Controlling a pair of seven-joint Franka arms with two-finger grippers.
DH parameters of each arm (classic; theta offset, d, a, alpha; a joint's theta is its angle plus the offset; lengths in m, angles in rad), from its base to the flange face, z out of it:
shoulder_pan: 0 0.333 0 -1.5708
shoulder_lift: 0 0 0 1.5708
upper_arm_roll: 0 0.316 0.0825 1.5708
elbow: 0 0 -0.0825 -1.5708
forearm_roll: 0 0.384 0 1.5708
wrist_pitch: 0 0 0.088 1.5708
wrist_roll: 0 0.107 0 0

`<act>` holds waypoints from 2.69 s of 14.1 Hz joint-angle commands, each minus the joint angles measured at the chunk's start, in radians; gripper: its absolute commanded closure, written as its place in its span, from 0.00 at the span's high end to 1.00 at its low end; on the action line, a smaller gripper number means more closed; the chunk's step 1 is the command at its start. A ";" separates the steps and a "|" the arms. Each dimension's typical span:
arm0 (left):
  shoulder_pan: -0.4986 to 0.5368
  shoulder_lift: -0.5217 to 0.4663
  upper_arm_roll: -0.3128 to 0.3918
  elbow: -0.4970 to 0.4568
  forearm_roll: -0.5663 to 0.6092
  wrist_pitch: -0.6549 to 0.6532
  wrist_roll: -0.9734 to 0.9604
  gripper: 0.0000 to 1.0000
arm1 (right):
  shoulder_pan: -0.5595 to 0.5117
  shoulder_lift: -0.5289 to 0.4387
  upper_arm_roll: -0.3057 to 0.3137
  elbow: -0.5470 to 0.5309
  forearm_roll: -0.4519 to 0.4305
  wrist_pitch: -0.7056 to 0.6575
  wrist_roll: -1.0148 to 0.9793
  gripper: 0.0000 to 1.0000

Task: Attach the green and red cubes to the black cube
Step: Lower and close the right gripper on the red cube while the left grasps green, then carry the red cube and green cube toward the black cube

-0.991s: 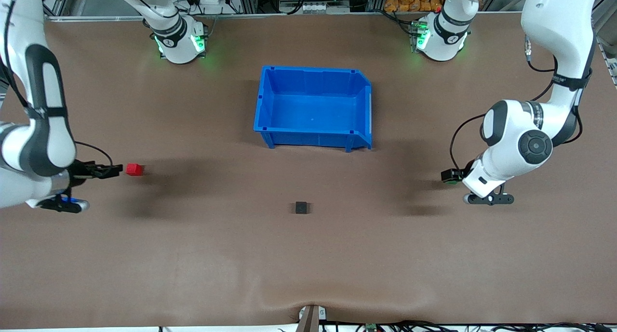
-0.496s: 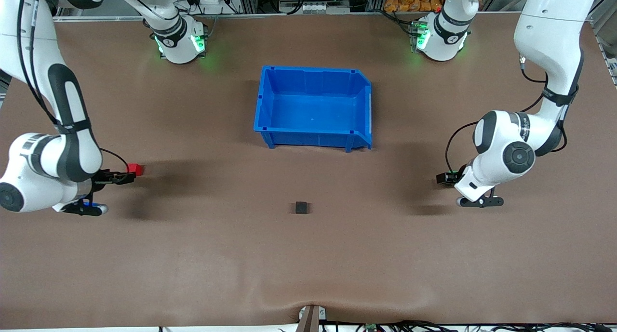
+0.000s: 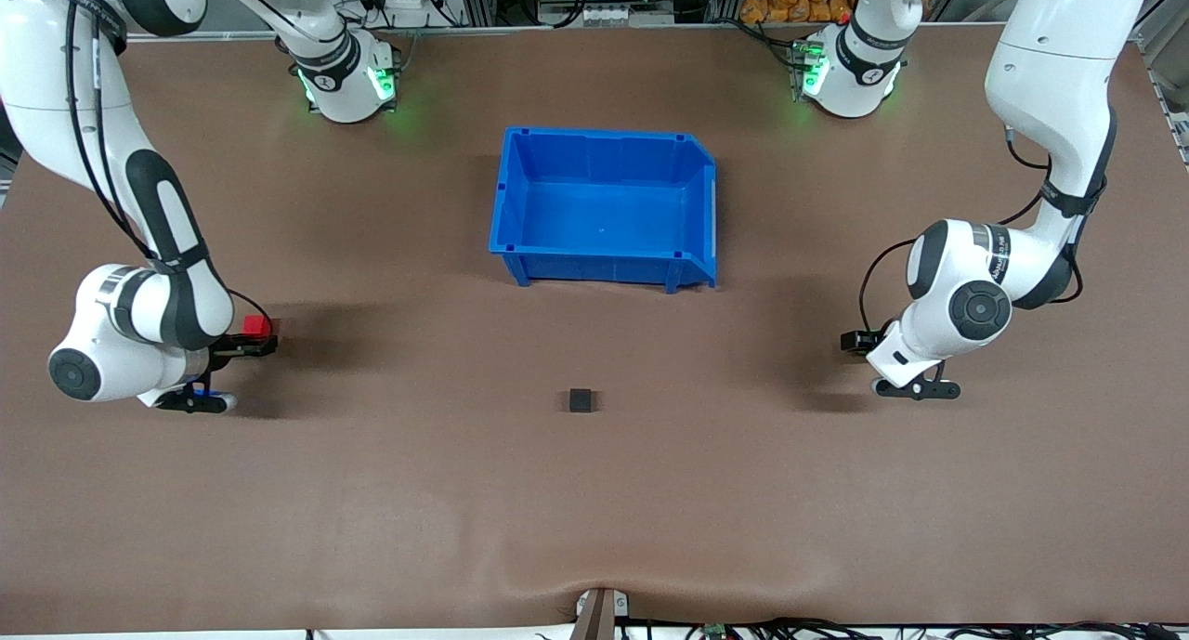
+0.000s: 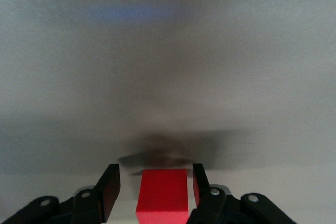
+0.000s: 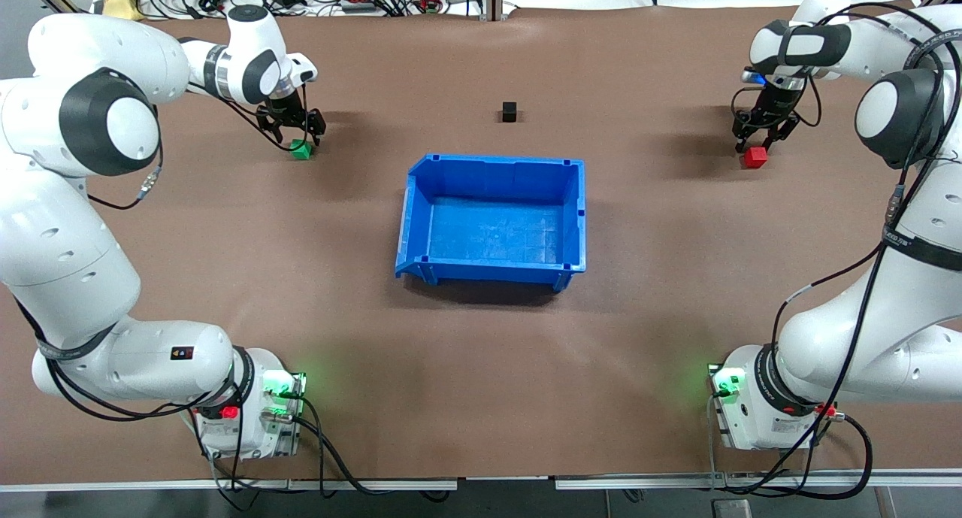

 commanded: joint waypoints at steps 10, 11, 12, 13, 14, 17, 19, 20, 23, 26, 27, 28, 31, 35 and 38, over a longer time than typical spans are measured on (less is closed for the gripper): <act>0.000 -0.014 -0.009 0.016 0.011 -0.003 -0.140 0.00 | -0.018 -0.012 0.015 0.002 -0.005 -0.077 0.108 0.00; -0.003 -0.015 -0.010 0.036 0.008 -0.005 -0.175 0.00 | -0.009 -0.015 0.021 0.014 -0.002 -0.086 0.192 0.00; -0.006 -0.017 -0.012 0.052 0.002 -0.011 -0.215 0.00 | 0.002 -0.016 0.033 0.028 0.018 -0.117 0.276 0.00; -0.008 -0.017 -0.018 0.071 -0.012 -0.023 -0.269 0.00 | 0.019 -0.018 0.052 0.056 0.074 -0.166 0.367 0.00; -0.008 -0.017 -0.036 0.091 -0.027 -0.042 -0.330 0.00 | 0.035 -0.019 0.061 0.080 0.140 -0.212 0.457 0.00; -0.031 -0.003 -0.073 0.174 -0.049 -0.089 -0.609 0.00 | 0.135 -0.024 0.060 0.122 0.320 -0.237 0.813 0.00; -0.066 0.020 -0.076 0.219 -0.053 -0.091 -0.808 0.00 | 0.196 -0.019 0.060 0.168 0.366 -0.229 1.041 0.00; -0.086 0.035 -0.076 0.243 -0.073 -0.091 -0.911 0.00 | 0.226 -0.016 0.060 0.188 0.382 -0.220 1.131 0.00; -0.182 0.081 -0.075 0.312 -0.118 -0.091 -1.224 0.00 | 0.324 -0.006 0.060 0.185 0.484 -0.024 1.373 0.00; -0.264 0.111 -0.075 0.328 -0.118 -0.089 -1.442 0.00 | 0.407 0.031 0.060 0.185 0.523 0.155 1.551 0.00; -0.293 0.124 -0.075 0.329 -0.115 -0.089 -1.513 0.00 | 0.427 0.042 0.060 0.185 0.540 0.194 1.579 0.00; -0.322 0.143 -0.073 0.329 -0.113 -0.089 -1.573 0.00 | 0.451 0.054 0.060 0.186 0.563 0.234 1.596 0.00; -0.371 0.198 -0.073 0.380 -0.115 -0.085 -1.691 0.00 | 0.529 0.086 0.060 0.186 0.630 0.369 1.662 0.00; -0.391 0.226 -0.073 0.411 -0.116 -0.080 -1.751 0.00 | 0.595 0.148 0.058 0.200 0.632 0.492 1.731 0.00; -0.379 0.229 -0.070 0.415 -0.116 -0.080 -1.750 0.00 | 0.625 0.204 0.058 0.280 0.627 0.516 1.806 0.00</act>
